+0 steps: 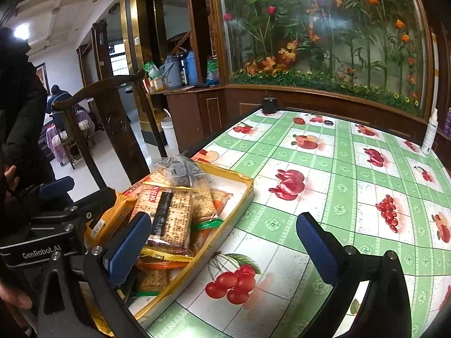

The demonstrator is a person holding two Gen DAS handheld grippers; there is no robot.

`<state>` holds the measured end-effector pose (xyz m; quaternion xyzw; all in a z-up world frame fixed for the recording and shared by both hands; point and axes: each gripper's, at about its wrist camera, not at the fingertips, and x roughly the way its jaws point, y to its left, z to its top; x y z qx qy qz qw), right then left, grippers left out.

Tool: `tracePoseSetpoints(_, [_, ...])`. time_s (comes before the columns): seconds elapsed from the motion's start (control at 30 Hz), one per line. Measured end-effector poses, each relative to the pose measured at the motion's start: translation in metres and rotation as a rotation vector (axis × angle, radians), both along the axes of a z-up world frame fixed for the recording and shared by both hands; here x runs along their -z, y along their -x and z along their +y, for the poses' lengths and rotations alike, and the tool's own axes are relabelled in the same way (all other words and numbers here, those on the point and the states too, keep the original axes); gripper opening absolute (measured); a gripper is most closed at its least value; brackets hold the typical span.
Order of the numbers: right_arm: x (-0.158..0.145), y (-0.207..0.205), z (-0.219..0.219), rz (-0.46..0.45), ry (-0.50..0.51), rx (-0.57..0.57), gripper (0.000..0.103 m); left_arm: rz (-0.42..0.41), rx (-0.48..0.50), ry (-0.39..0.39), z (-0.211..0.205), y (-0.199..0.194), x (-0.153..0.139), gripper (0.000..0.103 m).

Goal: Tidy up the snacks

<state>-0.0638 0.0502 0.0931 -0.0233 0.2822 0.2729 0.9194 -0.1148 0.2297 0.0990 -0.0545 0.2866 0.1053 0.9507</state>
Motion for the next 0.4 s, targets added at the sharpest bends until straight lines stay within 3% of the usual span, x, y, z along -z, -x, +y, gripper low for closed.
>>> tracePoseSetpoints(0.4, [0.001,-0.002,-0.01,0.016,-0.008,0.01,0.103,-0.028,-0.001,-0.112,-0.021,0.0,-0.005,0.1])
